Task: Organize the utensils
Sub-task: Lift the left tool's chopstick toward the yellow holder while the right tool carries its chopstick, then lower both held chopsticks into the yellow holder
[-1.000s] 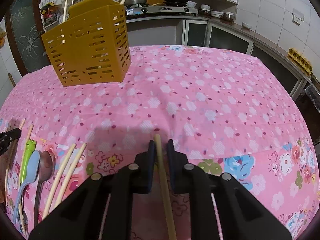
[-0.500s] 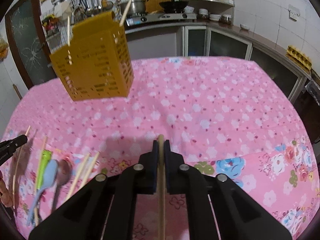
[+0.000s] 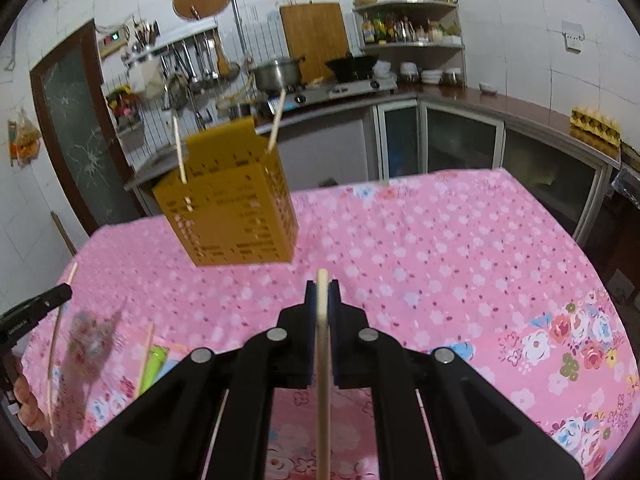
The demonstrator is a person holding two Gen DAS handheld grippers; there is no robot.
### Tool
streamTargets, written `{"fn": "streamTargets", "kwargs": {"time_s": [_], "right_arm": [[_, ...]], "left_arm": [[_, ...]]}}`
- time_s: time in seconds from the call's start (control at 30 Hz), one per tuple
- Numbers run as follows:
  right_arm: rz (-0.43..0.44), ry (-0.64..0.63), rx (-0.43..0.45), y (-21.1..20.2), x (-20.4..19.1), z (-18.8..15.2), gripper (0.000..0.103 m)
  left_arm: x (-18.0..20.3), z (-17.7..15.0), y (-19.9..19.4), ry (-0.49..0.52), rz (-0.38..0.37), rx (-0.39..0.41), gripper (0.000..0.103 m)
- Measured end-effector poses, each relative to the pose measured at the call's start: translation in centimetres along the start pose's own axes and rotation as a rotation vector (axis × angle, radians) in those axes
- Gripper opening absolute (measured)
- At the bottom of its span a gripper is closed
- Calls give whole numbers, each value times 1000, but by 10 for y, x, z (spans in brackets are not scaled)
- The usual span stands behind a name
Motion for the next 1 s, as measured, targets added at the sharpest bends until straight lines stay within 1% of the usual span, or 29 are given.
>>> {"fn": "streamTargets", "kwargs": {"time_s": [0.07,0.23,0.43,0.57,0.63,0.8,0.87,0.93,1.0], "right_arm": [[-5,-4,21,-6,-1,3,6],[-6,-11,34,-11,-2,8,6],[-8,-8,43,-13,-2,10,6],[-10,-16,69,-19,-3,18,6],[-28,-30,95,-25,-5,27,6],[-37,-38,169,-37,-9,60,6],[-38,-42,205,-41,-12,74,6],[-26,-49,260,-45,-16,92,6],[-25,-65,313,-49,-23,109,6]], "left_arm": [[0,2,-3,-8,-10,9,4],[-2,4,-5,-15,-14,20,4],[1,8,-10,2,-9,41,4],[6,17,-17,13,-17,65,4],[9,26,-20,19,-21,79,4],[26,52,-27,41,-49,134,4],[34,64,-29,48,-58,165,4],[42,75,-33,56,-67,198,4],[53,93,-39,68,-79,264,4]]}}
Point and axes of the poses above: each gripper's, at about its wrist camera, not at the fingertips, and y roughly the way its jaws point, x to its right, z to its top, the point moved 3 cm from there along y, roughly the way its jaws point, and after that the axes turned 8 degrees about -y, right-handed, at the moved point
